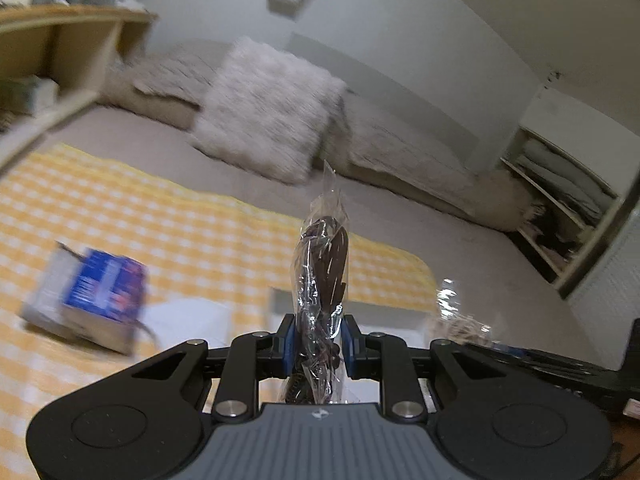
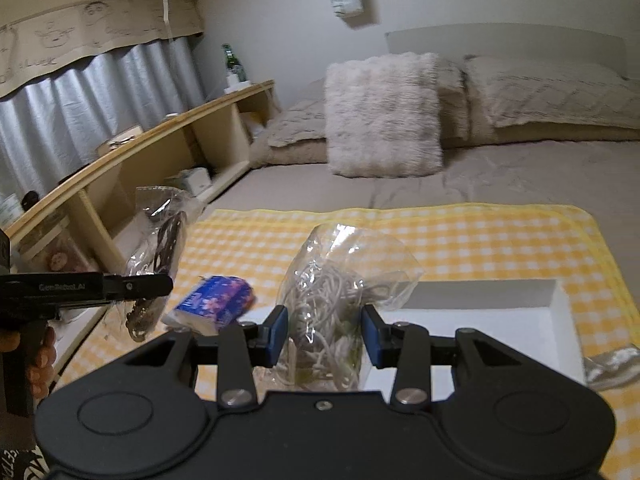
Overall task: Organize soft objects
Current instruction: 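Carry both bags over the white tray and lower them inside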
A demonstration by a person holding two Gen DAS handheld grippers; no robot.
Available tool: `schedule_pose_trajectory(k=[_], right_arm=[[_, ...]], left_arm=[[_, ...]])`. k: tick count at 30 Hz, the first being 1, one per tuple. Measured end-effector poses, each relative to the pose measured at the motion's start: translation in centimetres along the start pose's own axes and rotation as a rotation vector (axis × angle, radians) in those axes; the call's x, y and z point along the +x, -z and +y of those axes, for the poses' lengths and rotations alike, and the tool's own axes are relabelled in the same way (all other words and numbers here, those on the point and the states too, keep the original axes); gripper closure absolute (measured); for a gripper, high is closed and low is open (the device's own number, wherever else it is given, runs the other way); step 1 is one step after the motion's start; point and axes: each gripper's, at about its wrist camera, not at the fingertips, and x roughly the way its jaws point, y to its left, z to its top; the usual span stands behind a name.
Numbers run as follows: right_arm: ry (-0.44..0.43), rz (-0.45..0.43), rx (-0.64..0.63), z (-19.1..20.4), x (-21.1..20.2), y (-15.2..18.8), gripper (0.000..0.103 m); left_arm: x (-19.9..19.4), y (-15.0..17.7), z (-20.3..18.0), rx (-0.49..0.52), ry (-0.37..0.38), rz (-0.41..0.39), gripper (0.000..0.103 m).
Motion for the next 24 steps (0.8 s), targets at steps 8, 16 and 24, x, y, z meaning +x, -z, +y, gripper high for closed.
schedule_pose_trajectory(k=[8, 16, 24], right_arm=[[0.07, 0.015, 0.046, -3.9, -1.0, 0.7, 0.062], [0.133, 0.027, 0.092, -7.6, -1.9, 1.4, 0.062], [0.182, 0.071, 0.107, -9.5, -1.4, 2.0, 0.063]], left_arm=[[5.3, 2.1, -4.6, 0.008, 0.098, 0.11, 0.078], [11.2, 4.9, -6.6, -0.079, 0.149, 0.24, 0.078], [16.3, 8.3, -8.4, -0.176, 0.193, 0.39, 0.078]])
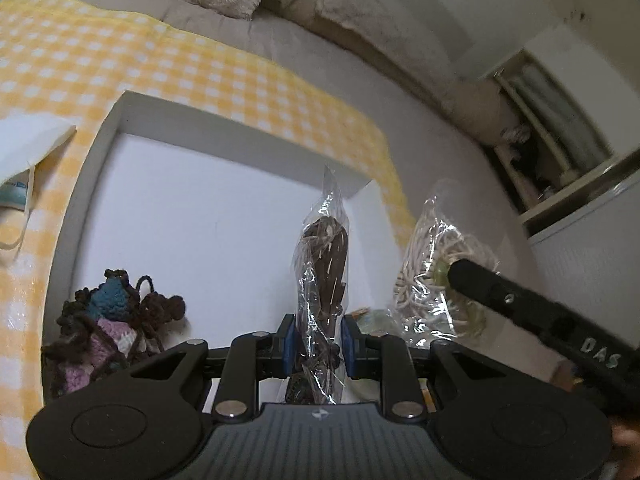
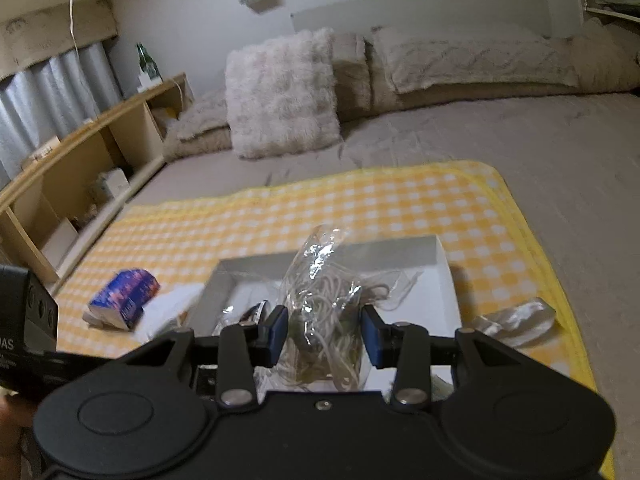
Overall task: Organize soft objects
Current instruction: 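Carry both bags over the white tray and lower them inside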
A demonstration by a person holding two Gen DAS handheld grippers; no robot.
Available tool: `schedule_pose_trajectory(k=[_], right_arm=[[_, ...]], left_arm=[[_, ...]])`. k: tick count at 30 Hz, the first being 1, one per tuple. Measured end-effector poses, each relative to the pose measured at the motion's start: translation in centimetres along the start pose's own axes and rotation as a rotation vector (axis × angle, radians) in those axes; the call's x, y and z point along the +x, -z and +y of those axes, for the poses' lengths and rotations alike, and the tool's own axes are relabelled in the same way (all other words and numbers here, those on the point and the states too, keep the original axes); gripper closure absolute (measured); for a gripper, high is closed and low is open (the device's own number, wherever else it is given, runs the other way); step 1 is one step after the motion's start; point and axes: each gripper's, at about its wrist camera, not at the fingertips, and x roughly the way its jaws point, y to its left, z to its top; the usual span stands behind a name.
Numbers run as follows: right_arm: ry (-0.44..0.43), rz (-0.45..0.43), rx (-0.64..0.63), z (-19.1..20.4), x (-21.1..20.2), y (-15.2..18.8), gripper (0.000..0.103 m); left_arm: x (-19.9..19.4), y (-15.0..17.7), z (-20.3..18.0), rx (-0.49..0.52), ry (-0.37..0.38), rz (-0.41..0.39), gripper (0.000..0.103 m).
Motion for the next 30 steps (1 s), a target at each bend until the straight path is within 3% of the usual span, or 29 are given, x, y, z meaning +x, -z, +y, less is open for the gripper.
schedule_pose_trajectory(k=[10, 12, 15, 22, 30], right_arm=[[-0.021, 0.14, -0.046, 0.1, 3.4, 1.2, 0.063], [-0.041, 0.176, -0.054, 0.2, 4.2, 1.5, 0.063], [-0.055, 0.224, -0.075, 0.5, 5.5, 2.0, 0.063], [-0.037, 0.317, -0.15, 0.9, 7.9, 3.1, 0.063], [-0.007, 0.308, -0.13, 0.5, 8.2, 2.9, 0.063]], left_arm=[[3.1, -0.2, 0.5, 0.077, -0.272, -0.022, 0.078], [3.0, -0.4, 0.5, 0.111, -0.308, -0.037, 0.069], [3.0, -0.5, 0.7, 0.105, -0.306, -0.03, 0.053], [1.7, -0.2, 0.5, 0.11, -0.224, -0.013, 0.055], [2.3, -0.7, 1.1, 0.163, -0.217, -0.021, 0.082]])
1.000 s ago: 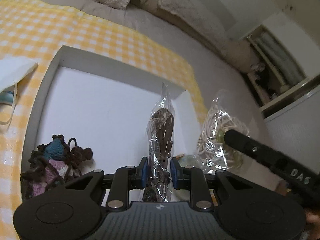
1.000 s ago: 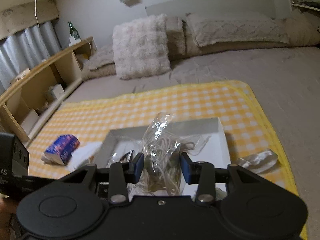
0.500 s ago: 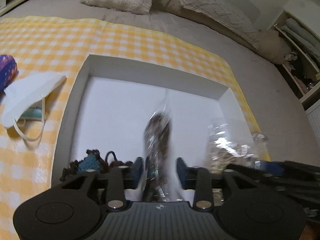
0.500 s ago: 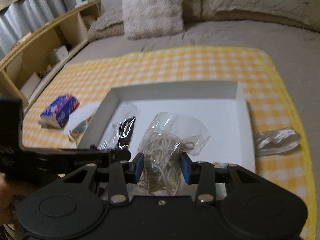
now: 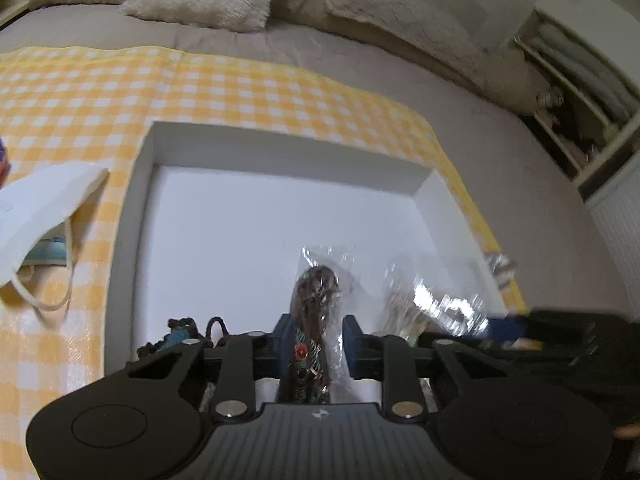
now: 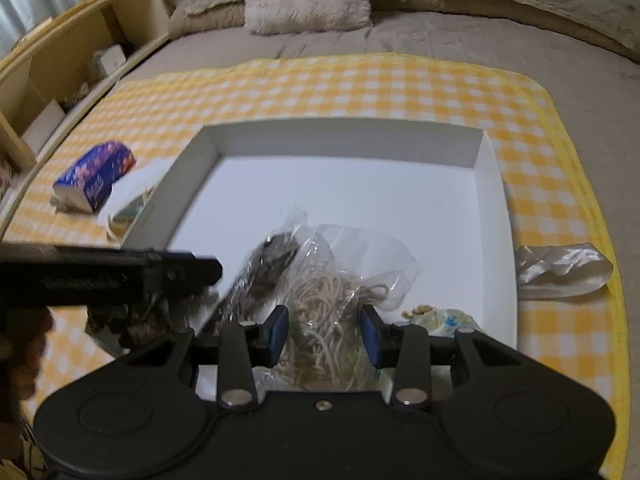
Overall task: Organize soft objects
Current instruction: 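Carry both bags over the white tray and lower them inside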
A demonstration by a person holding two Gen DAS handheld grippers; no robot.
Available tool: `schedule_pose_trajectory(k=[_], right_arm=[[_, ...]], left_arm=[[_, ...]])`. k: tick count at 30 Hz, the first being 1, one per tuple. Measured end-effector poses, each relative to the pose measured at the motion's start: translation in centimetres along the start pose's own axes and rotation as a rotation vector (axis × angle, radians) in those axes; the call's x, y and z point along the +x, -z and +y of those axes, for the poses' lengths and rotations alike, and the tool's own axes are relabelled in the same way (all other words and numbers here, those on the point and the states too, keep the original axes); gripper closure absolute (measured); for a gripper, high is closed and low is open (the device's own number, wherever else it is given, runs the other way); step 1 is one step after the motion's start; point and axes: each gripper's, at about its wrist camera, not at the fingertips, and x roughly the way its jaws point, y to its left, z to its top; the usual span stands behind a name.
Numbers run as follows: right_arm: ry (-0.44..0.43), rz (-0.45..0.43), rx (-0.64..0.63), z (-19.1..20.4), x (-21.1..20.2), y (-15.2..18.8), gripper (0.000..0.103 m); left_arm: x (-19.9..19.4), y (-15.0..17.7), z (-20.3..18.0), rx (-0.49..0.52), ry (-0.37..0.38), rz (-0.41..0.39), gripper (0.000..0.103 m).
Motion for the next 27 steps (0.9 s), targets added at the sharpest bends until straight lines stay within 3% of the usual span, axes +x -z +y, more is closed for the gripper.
schedule_pose_trajectory(k=[6, 10, 17, 23, 27], right_arm=[[0.037, 0.02, -0.006, 0.3, 0.6, -0.1, 0.063], [0.016, 0.037, -0.024, 1.1, 1.9, -0.2, 0.063], [-0.021, 0.063, -0.056, 2.8, 2.9, -0.2, 0.064], [0.035, 0.062, -0.099, 2.4, 2.3, 0.1, 0.064], [0.027, 0.059, -0.084, 1.4, 1.9, 0.6, 0.063]], left_arm=[[1.9, 1.2, -0.6, 0.094, -0.031, 0.076, 0.082], [1.9, 1.9, -0.7, 0.11, -0.035, 0.119, 0.082], [0.9, 2.1, 0.0, 0.114, -0.051, 0.129, 0.083], [0.1, 2.2, 0.4, 0.139, -0.063, 0.113, 0.083], [-0.6, 2.1, 0.3, 0.158, -0.057, 0.089, 0.079]])
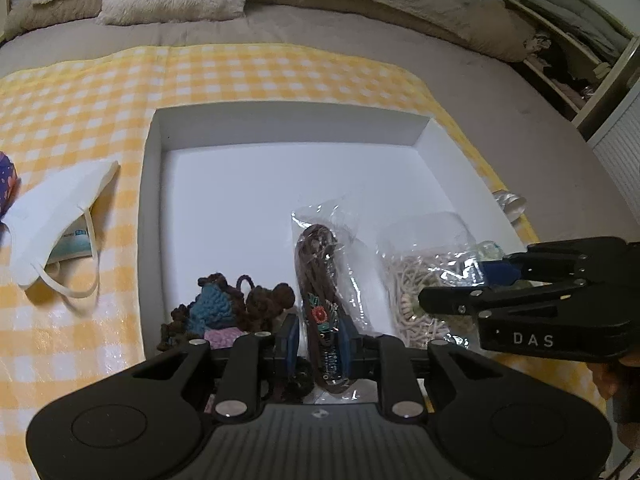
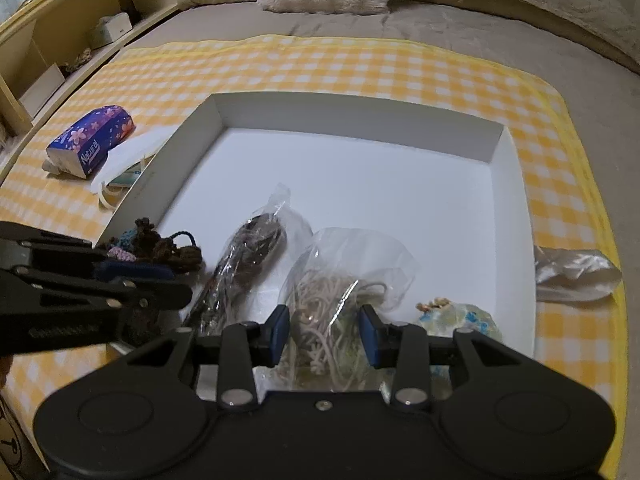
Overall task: Organize soft objects
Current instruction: 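Carry both bags over the white tray and lower them inside, then open both tools and lift them away from the tray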
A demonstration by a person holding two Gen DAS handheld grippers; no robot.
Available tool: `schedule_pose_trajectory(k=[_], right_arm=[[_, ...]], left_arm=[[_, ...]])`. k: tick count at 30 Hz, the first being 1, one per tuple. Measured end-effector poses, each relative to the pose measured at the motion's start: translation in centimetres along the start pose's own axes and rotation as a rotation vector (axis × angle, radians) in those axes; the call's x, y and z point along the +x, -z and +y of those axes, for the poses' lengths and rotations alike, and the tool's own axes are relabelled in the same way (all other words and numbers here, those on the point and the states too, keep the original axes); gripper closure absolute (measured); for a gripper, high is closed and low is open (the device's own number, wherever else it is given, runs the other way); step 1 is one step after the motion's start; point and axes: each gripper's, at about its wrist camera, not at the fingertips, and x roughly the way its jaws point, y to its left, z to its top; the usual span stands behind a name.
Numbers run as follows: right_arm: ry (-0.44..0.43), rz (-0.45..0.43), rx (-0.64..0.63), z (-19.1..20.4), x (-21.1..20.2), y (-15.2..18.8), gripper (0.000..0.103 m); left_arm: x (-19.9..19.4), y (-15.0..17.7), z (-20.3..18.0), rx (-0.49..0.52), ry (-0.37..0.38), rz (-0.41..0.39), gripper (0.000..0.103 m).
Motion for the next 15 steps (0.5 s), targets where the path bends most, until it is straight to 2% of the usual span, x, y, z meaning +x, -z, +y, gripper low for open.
schedule_pose_trajectory(k=[3, 5, 9, 12, 15], right_arm=[[0.02, -0.016, 0.014, -0.4, -0.5, 0.1, 0.059], [0.026, -0.042, 0.038, -0.7, -1.2, 0.2, 0.053], [-0.004, -0.092, 0.102, -1.6, -3.0, 0.3, 0.052], [-0.002, -0.117, 0.099, -1.5, -4.1, 0.5, 0.05], [-0.013, -0.144, 0.111, -1.4, -5.5, 0.8, 0.047]], left_arm=[[-0.4, 0.0, -0.1, 0.004, 0.008, -0.007, 0.07], [-0.7, 0.0, -0.2, 0.009, 0.008, -0.014, 0.067], [-1.5, 0.0, -0.6, 0.018, 0.009, -0.037, 0.061], [-2.4, 0.1, -0.8, 0.022, 0.006, -0.057, 0.053], [-3.4, 0.2, -0.9, 0.026, 0.0, -0.076, 0.04]])
